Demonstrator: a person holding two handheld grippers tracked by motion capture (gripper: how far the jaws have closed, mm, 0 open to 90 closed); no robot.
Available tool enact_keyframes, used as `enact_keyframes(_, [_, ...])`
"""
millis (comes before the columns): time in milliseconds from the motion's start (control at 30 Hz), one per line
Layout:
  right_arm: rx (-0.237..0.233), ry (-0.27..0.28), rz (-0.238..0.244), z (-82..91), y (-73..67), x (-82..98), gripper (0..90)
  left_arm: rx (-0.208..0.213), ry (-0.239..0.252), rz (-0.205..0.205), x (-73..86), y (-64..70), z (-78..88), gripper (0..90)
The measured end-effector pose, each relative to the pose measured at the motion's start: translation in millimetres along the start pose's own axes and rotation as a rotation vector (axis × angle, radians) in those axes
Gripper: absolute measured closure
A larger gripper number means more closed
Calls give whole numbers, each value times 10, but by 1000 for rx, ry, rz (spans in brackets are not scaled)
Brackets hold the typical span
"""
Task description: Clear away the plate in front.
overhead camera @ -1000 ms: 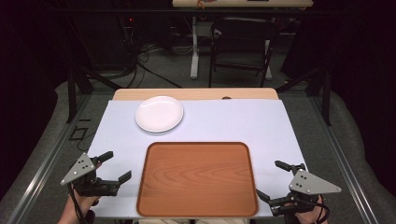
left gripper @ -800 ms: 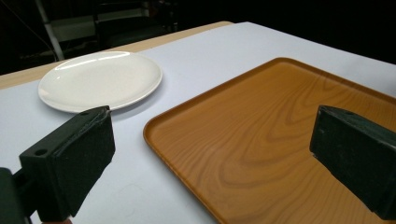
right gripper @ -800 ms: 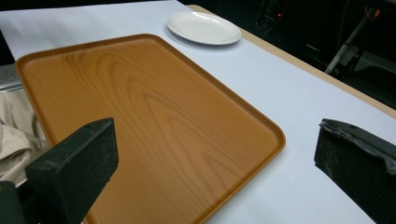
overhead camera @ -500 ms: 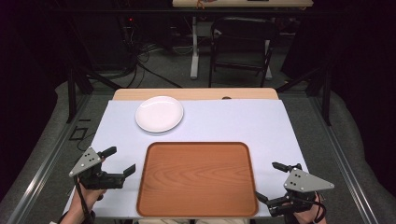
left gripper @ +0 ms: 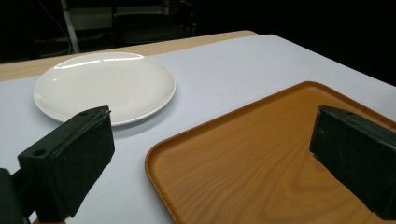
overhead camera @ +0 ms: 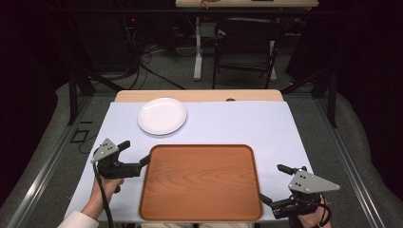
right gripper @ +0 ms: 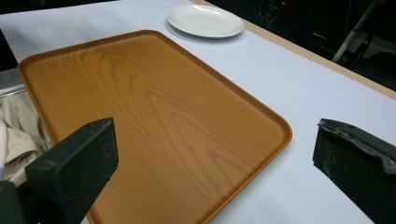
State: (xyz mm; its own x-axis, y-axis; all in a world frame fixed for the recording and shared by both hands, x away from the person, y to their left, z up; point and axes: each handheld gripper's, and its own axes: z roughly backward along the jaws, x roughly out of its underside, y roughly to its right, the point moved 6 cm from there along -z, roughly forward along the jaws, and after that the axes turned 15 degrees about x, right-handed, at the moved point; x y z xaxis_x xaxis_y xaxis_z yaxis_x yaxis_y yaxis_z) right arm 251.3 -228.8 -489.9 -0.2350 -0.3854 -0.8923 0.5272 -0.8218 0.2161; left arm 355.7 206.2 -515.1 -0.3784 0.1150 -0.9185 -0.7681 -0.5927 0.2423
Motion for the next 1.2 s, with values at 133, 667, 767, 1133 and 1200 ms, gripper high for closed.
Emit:
enact_keyframes(133, [-3, -7, 10, -12, -9, 8, 0, 8, 5, 41, -12, -51, -143, 0])
enact_keyframes(667, [-12, -3, 11, -1, -13, 14, 0, 23, 17, 358, 2, -364, -480, 0])
enact_keyframes(767, [-12, -7, 10, -9, -13, 16, 0, 12, 42, 436, 19, -428, -551, 0])
enact_keyframes(1133, [-13, -13, 9, -8, -7, 25, 0, -97, 181, 775, 72, -684, -774, 0])
enact_keyframes(1200, [-15, -15, 9, -10, -10, 26, 0, -106, 183, 838, 117, -723, -828, 0])
